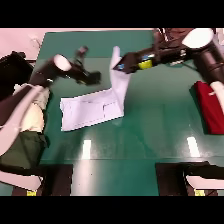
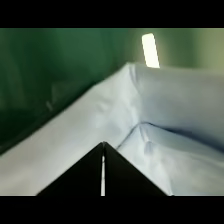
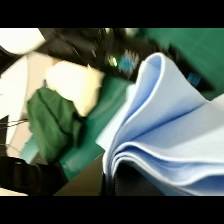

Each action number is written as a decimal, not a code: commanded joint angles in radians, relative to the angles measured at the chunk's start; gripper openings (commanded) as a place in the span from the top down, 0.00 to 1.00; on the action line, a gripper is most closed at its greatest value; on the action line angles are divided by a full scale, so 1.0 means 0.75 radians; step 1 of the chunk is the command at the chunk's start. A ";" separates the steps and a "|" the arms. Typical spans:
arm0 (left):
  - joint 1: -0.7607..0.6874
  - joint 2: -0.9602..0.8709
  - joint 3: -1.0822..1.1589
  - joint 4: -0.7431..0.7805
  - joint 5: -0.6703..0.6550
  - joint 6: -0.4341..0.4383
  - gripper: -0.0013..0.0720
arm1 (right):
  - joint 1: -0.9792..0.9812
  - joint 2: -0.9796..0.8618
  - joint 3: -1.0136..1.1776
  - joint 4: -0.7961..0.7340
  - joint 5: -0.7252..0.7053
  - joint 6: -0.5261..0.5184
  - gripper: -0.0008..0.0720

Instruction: Fold the shirts.

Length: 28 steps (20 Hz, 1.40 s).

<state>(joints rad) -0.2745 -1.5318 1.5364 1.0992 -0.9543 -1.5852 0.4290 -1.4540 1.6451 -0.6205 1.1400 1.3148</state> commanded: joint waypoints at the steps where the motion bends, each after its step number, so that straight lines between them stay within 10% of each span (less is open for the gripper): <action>1: 0.225 0.252 0.083 0.179 -0.084 0.020 0.95 | 0.291 -0.202 0.116 0.120 -0.227 -0.064 0.82; 3: 0.316 0.375 0.090 0.234 -0.081 0.020 0.95 | 0.434 -0.367 0.292 0.124 -0.256 -0.116 0.53; 14: 0.281 0.459 0.075 0.242 -0.130 0.032 0.95 | -0.054 -0.229 -0.109 -0.462 0.023 0.067 0.52; 16: 0.239 0.447 0.074 0.241 -0.127 0.034 0.95 | -0.206 -0.228 -0.265 -0.441 0.033 0.099 0.18; 27: 0.171 0.344 0.075 0.177 -0.134 0.067 0.95 | -0.057 -0.618 -0.205 0.063 -0.104 0.037 0.24; 28: 0.171 0.344 0.075 0.168 -0.138 0.066 0.95 | -0.019 -0.664 -0.148 0.090 -0.111 0.036 0.36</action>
<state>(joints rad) -0.1440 -1.2655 1.5925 1.2446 -1.0504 -1.5368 0.3470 -1.8679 1.4570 -0.6468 1.0836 1.3602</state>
